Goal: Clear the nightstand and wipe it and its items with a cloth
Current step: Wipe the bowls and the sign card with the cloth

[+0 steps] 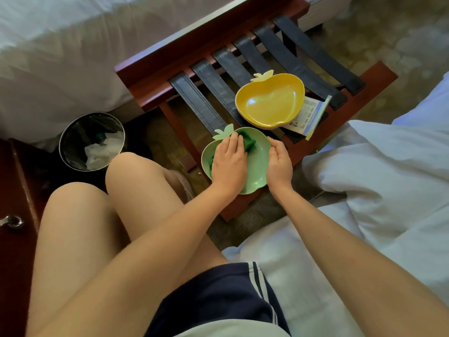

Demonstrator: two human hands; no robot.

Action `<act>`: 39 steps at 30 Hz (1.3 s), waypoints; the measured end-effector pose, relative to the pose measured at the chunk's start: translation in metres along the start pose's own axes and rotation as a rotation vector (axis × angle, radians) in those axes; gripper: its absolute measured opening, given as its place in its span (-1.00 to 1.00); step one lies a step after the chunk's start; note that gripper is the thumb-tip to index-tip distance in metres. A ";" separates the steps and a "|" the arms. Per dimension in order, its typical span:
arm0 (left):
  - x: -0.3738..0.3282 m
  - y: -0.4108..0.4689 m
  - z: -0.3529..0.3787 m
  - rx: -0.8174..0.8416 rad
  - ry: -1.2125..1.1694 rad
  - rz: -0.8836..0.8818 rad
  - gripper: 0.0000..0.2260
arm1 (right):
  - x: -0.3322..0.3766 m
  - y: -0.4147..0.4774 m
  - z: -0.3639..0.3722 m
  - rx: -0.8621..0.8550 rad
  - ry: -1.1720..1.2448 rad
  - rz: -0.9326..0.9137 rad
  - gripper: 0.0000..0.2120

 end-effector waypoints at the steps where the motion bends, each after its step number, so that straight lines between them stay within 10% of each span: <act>1: -0.005 0.002 0.000 -0.007 -0.044 -0.058 -0.56 | 0.000 0.000 0.000 0.000 -0.006 -0.004 -0.69; 6: -0.021 0.017 0.009 -0.026 -0.107 -0.149 -0.56 | 0.000 0.001 0.000 -0.009 -0.021 -0.016 -0.69; 22: -0.025 -0.034 0.001 0.497 0.013 0.676 -0.66 | 0.003 -0.006 -0.001 -0.039 -0.044 -0.004 -0.68; 39: 0.005 -0.010 -0.013 0.255 0.530 0.205 -0.58 | 0.000 -0.007 -0.001 -0.094 -0.036 0.029 -0.67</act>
Point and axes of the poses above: each hand's wrist, its own y-axis towards the middle knuckle, its own z-axis out of the palm, x = y × z, the point moved 8 cm from there along y, towards the middle knuckle, and after that the axes turned 10 degrees about -y, right-handed, at the moved point
